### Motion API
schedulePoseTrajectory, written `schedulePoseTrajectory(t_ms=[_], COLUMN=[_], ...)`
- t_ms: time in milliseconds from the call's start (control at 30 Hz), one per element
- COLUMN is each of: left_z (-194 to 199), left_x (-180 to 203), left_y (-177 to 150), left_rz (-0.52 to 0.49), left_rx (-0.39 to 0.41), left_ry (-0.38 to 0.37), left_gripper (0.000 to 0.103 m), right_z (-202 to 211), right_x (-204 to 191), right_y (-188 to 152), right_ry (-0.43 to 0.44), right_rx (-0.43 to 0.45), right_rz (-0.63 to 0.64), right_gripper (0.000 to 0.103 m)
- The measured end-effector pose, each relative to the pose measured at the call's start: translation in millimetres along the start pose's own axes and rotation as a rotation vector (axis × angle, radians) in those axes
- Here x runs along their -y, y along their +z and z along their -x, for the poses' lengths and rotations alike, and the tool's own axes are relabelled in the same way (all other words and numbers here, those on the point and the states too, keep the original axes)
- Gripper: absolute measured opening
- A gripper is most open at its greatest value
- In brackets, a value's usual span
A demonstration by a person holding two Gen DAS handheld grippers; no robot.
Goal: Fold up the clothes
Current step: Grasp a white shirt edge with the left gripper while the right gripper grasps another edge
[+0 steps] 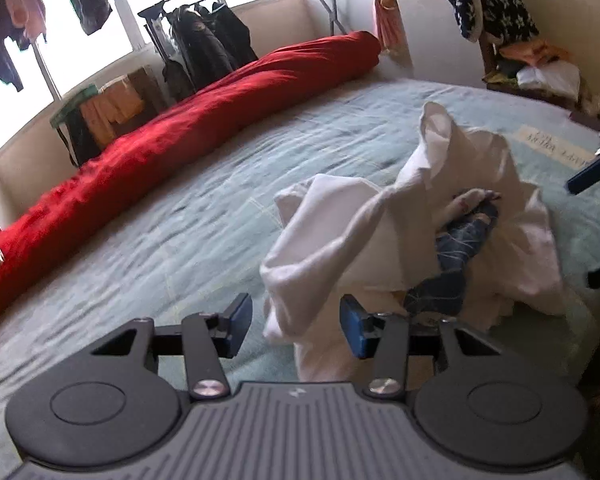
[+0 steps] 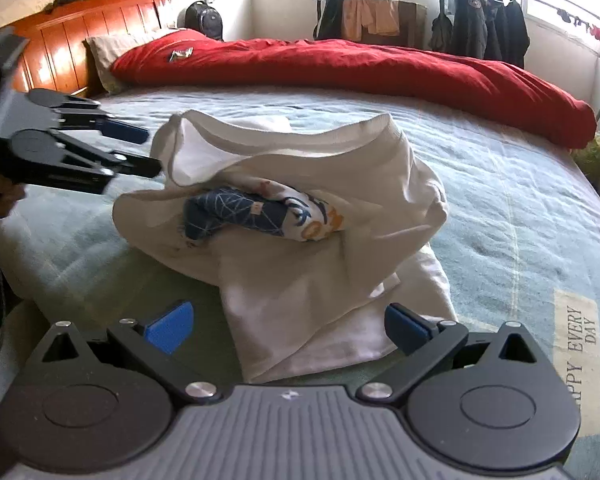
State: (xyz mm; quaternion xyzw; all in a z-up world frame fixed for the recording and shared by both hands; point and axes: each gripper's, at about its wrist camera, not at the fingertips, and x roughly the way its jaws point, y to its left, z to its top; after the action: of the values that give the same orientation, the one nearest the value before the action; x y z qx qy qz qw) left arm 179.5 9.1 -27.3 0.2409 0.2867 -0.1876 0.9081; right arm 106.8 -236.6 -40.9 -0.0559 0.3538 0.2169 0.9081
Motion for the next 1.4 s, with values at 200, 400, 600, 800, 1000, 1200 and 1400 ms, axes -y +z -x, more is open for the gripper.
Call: schedulePoseTrajectory(t_ms=[200, 400, 600, 800, 1000, 1200, 1400], left_z=[-14.9, -11.3, -10.7, -14.2, -18.5, -22.7, -23.5], left_x=[5.7, -12.5, -28.0, -34.5, -30.3, -27.2, -28.7], left_y=[4.1, 11.2, 18.5, 18.6, 16.1, 15.1, 19.1], left_rz=[-0.04, 0.026, 0.061, 0.084, 0.069, 0.058, 0.059], left_rx=[0.017, 0.058, 0.086, 0.09, 0.086, 0.073, 0.089], left_ry=[0.002, 0.015, 0.036, 0.034, 0.032, 0.031, 0.056], left_gripper=[0.024, 0.01, 0.007, 0.007, 0.007, 0.007, 0.007], right_z=[-6.9, -14.6, -28.0, -36.1, -53.2, -70.9, -74.4], right_x=[-1.1, 0.2, 8.8, 32.9, 60.8, 73.8, 77.1], right_y=[3.7, 5.4, 9.6, 13.7, 17.2, 18.6, 30.6], right_ry=[-0.007, -0.006, -0.024, -0.056, -0.097, -0.114, -0.205], right_rx=[-0.004, -0.009, 0.0, 0.042, 0.05, 0.04, 0.068], right_rz=[-0.005, -0.01, -0.034, -0.097, -0.163, -0.201, -0.156], right_gripper=[0.103, 0.103, 0.103, 0.103, 0.081, 0.053, 0.015])
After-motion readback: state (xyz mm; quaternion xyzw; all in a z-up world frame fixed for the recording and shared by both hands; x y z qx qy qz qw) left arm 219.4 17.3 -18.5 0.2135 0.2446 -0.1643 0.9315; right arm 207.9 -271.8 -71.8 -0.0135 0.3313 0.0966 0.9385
